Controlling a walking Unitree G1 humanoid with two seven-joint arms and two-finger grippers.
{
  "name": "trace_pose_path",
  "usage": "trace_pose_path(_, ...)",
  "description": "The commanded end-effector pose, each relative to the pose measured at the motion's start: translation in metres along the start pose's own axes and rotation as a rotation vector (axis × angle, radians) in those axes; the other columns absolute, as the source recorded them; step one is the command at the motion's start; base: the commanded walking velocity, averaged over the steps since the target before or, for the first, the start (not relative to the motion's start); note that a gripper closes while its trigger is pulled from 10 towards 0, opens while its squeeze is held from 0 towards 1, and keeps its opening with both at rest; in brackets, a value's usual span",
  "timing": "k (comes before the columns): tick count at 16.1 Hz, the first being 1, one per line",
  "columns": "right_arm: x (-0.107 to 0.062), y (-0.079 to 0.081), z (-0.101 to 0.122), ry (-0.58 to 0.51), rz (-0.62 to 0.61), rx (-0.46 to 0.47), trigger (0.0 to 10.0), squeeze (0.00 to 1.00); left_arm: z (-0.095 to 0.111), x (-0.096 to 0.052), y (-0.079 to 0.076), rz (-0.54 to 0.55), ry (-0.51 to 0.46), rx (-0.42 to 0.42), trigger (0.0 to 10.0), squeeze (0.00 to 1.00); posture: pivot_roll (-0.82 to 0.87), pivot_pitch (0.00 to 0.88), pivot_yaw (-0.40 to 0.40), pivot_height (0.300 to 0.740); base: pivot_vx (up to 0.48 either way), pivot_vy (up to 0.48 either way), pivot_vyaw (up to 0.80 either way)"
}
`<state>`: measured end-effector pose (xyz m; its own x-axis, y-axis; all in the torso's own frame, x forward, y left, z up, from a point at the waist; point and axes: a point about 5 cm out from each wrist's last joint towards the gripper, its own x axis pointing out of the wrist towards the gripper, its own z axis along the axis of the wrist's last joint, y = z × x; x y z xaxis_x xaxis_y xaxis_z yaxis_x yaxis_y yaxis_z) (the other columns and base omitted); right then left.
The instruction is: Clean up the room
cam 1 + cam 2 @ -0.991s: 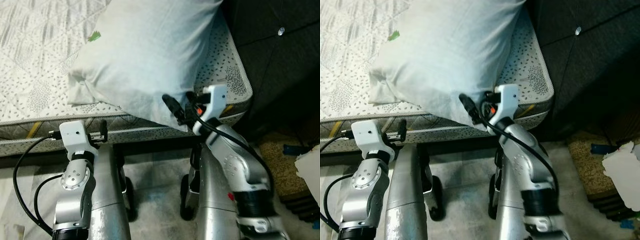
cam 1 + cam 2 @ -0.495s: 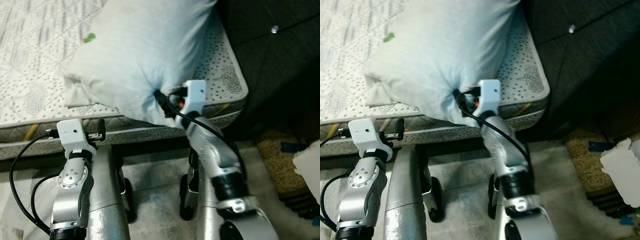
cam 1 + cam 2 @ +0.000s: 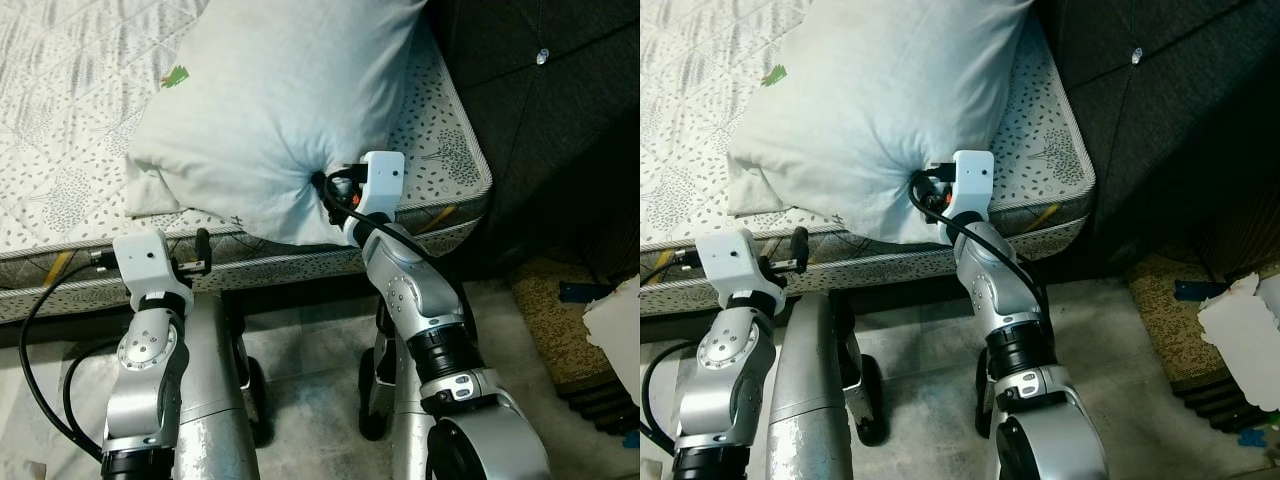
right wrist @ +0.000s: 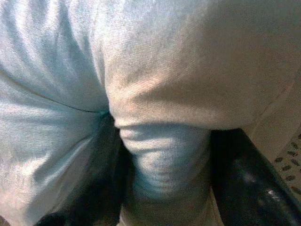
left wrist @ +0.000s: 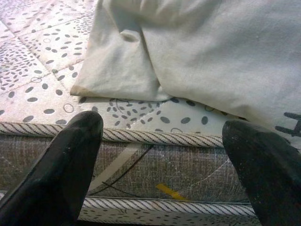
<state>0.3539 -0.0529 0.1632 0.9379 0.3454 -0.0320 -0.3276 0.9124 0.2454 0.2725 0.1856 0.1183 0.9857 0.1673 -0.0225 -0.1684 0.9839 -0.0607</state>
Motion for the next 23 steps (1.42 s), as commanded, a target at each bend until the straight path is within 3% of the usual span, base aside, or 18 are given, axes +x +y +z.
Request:
trace_pose_path(1,0.001,-0.007,0.000,-0.004,-0.043,0.005,0.0,0.00,-0.007,-0.002,0.005,0.020,0.030,0.005,10.0,0.00,0.12,0.232,0.020,0.498,0.000,0.000,0.00)
trace_pose_path(4,0.003,-0.010,0.004,-0.028,-0.053,-0.004,0.0,0.00,-0.007,0.000,0.002,0.022,0.025,0.003,10.0,0.00,0.11,0.228,0.016,0.498,0.000,0.000,0.00)
trace_pose_path(6,0.007,-0.022,0.013,-0.064,-0.094,-0.025,0.0,0.00,-0.007,0.001,0.001,0.023,0.022,0.000,10.0,0.00,0.11,0.226,0.014,0.498,0.000,0.000,0.00)
trace_pose_path(11,0.008,-0.097,0.081,-0.225,-0.319,-0.144,0.0,0.00,-0.007,0.006,-0.002,0.024,0.014,-0.006,10.0,0.00,0.09,0.211,0.009,0.498,0.000,0.000,0.00)
trace_pose_path(13,-0.006,-0.137,0.122,-0.294,-0.426,-0.240,0.0,0.00,-0.007,0.008,-0.002,0.031,0.014,-0.009,10.0,0.00,0.09,0.208,0.005,0.498,0.000,0.000,0.00)
trace_pose_path(14,-0.008,-0.141,0.126,-0.301,-0.439,-0.251,0.0,0.00,-0.007,0.008,-0.002,0.032,0.014,-0.009,10.0,0.00,0.09,0.208,0.005,0.498,0.000,0.000,0.00)
trace_pose_path(16,-0.025,-0.168,0.144,-0.333,-0.528,-0.321,0.0,0.00,-0.008,0.008,-0.001,0.037,0.015,-0.012,10.0,0.00,0.09,0.203,0.003,0.498,0.000,0.000,0.00)
trace_pose_path(18,-0.038,-0.185,0.137,-0.318,-0.574,-0.337,0.0,0.00,-0.009,0.008,-0.002,0.036,0.016,-0.015,10.0,0.00,0.09,0.196,0.009,0.498,0.000,0.000,0.00)
trace_pose_path(20,-0.049,-0.194,0.109,-0.269,-0.576,-0.352,0.0,0.00,-0.009,0.008,-0.003,0.028,0.016,-0.013,10.0,0.00,0.09,0.191,0.014,0.498,0.000,0.000,0.00)
trace_pose_path(22,-0.066,-0.196,0.066,-0.211,-0.556,-0.355,0.0,0.00,-0.009,0.010,0.000,0.021,0.015,-0.005,10.0,0.00,0.08,0.185,0.023,0.498,0.000,0.000,0.00)
trace_pose_path(23,-0.078,-0.189,0.042,-0.187,-0.536,-0.357,0.0,0.00,-0.008,0.012,0.000,0.017,0.013,-0.001,10.0,0.00,0.07,0.184,0.027,0.498,0.000,0.000,0.00)
